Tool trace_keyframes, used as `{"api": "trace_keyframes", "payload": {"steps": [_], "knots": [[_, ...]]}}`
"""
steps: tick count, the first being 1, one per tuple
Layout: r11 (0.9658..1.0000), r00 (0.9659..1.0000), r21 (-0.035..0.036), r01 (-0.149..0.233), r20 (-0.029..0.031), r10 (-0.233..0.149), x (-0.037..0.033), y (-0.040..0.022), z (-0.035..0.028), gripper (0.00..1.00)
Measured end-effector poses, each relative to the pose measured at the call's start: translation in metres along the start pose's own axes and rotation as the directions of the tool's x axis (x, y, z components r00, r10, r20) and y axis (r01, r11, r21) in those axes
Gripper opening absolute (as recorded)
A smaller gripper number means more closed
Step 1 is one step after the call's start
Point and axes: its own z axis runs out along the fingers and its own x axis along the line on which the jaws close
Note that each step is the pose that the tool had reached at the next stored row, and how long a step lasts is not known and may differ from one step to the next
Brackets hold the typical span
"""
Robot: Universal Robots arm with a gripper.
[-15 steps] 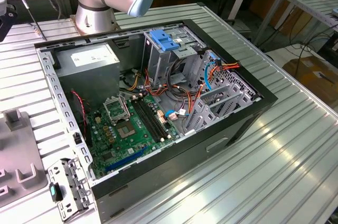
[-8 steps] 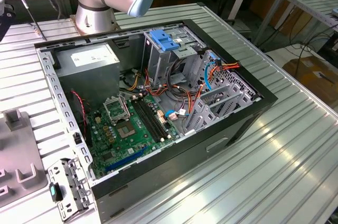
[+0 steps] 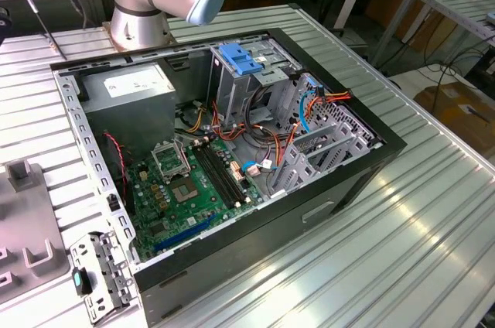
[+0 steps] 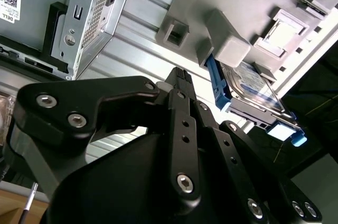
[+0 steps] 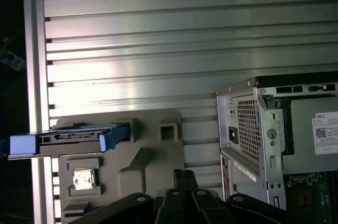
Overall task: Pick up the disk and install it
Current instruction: 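Reach for the disk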
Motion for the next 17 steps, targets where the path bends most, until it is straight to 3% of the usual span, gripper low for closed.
{"api": "trace_keyframes", "payload": {"steps": [11, 17], "knots": [[1.0, 1.0, 0.0, 0.0, -0.0001, 0.0, 0.008, -0.0006, -0.0002, 0.11], [1.0, 1.0, 0.0, 0.0, 0.0, 0.0, 0.0159, -0.001, -0.0003, 0.11]]}}
